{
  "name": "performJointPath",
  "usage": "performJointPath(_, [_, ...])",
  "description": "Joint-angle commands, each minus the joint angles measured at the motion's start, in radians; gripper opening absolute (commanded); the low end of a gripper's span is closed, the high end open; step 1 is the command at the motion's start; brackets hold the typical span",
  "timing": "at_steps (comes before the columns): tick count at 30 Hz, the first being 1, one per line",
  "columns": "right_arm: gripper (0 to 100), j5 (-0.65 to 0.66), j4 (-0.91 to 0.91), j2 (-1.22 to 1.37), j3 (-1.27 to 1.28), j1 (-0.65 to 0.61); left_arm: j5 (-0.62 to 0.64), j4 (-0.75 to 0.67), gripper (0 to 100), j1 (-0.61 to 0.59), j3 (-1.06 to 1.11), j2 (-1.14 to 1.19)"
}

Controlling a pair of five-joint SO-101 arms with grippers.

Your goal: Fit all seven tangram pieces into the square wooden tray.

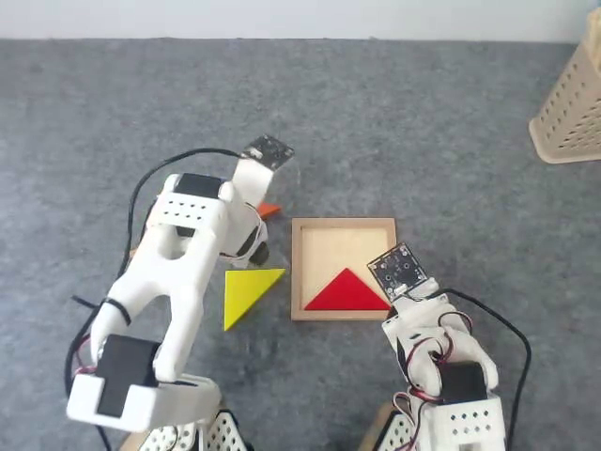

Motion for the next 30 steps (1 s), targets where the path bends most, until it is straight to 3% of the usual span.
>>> performJointPath(1, [0.8,0.011,0.007,-0.022,0.015,-0.002,-0.063,-0.015,27,0.005,0.042,-0.003])
performJointPath(8, [0.8,0.011,0.007,-0.022,0.015,-0.002,-0.048,-0.175,21,0.012,0.216,-0.198])
performJointPath(12, [0.8,0.011,0.007,-0.022,0.015,-0.002,0.115,-0.351,20,0.049,0.366,-0.41])
performJointPath(14, [0.8,0.011,0.007,-0.022,0.015,-0.002,0.138,-0.373,21,0.074,0.403,-0.462])
performJointPath(18, [0.8,0.011,0.007,-0.022,0.015,-0.002,0.089,-0.281,22,0.086,0.384,-0.391])
performJointPath(22, [0.8,0.011,0.007,-0.022,0.015,-0.002,0.0,-0.276,29,-0.02,0.311,-0.236])
performJointPath(27, [0.8,0.011,0.007,-0.022,0.015,-0.002,-0.127,-0.215,30,-0.164,0.211,-0.084])
performJointPath(30, [0.8,0.011,0.007,-0.022,0.015,-0.002,-0.221,-0.153,30,-0.175,0.193,-0.048])
